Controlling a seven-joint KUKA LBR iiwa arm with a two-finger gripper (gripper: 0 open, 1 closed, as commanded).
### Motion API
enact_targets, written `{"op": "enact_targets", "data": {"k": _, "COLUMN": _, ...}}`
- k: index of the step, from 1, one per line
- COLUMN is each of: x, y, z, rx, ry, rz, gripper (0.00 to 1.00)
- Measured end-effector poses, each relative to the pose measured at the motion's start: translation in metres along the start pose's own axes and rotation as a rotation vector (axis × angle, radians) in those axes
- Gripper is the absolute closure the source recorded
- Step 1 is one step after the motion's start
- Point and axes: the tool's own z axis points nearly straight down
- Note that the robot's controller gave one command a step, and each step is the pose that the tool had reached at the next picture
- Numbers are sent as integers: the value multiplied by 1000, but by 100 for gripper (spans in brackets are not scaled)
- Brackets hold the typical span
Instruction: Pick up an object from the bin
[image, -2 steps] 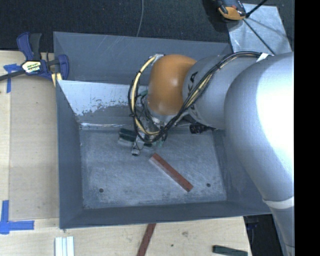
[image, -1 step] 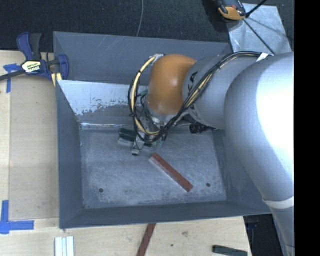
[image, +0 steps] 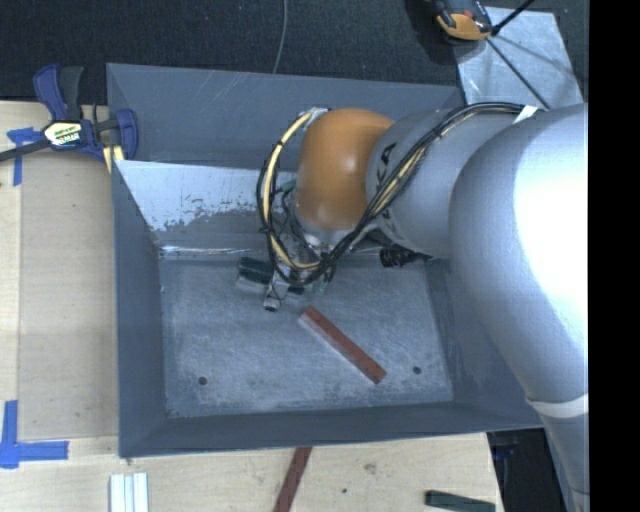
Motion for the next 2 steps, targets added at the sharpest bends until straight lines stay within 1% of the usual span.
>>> {"op": "enact_targets", "data": {"k": 1, "x": 2, "y": -1, "z": -8, "rx": 3, "ry": 7, "rz": 0, "gripper": 100}}
{"op": "enact_targets", "data": {"k": 2, "x": 3, "y": -1, "z": -29, "rx": 5, "ry": 12, "rz": 0, "gripper": 100}}
